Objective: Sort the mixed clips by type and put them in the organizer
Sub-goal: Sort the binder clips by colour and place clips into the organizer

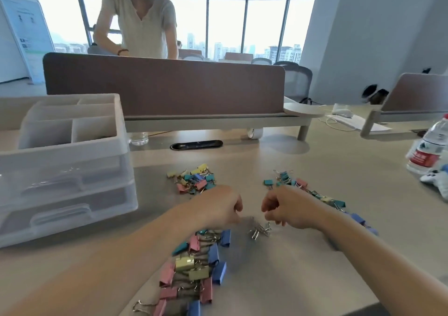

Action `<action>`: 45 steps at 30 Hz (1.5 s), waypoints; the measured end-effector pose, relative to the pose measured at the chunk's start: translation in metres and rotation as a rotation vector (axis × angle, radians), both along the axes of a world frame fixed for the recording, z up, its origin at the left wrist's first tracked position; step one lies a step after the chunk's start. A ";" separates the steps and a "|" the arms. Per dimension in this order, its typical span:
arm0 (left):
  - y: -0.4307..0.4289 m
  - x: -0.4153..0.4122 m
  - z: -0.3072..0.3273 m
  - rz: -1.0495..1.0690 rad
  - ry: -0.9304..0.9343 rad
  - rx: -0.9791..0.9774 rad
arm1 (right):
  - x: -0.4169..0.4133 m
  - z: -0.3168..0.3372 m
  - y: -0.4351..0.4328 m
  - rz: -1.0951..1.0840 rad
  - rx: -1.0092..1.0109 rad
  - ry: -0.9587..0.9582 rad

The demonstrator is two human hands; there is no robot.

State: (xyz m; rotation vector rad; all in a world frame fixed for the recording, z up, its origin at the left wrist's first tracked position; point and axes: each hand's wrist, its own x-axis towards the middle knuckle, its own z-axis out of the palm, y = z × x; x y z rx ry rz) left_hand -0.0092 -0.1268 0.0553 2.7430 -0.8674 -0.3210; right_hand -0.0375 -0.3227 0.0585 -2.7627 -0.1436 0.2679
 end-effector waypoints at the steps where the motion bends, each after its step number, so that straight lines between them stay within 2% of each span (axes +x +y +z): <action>1: -0.005 0.003 -0.004 -0.005 0.012 0.030 | -0.001 -0.004 -0.004 -0.004 -0.016 0.033; 8: -0.031 0.008 -0.023 -0.022 0.044 0.183 | -0.002 -0.019 -0.012 -0.052 -0.138 0.141; 15: -0.040 0.014 -0.033 0.036 0.086 0.059 | 0.000 -0.030 -0.004 -0.022 -0.119 0.075; 22: -0.037 0.015 -0.038 0.017 0.051 -0.047 | 0.004 -0.036 -0.004 0.013 -0.047 -0.003; 31: -0.034 0.014 -0.034 0.046 0.041 -0.050 | 0.007 -0.036 -0.008 0.001 0.018 -0.010; 36: -0.038 0.013 -0.035 0.067 0.034 0.019 | 0.010 -0.030 -0.001 0.083 -0.067 0.016; 45: -0.049 0.011 -0.042 0.196 0.060 -0.026 | 0.011 -0.025 0.013 0.120 -0.193 0.017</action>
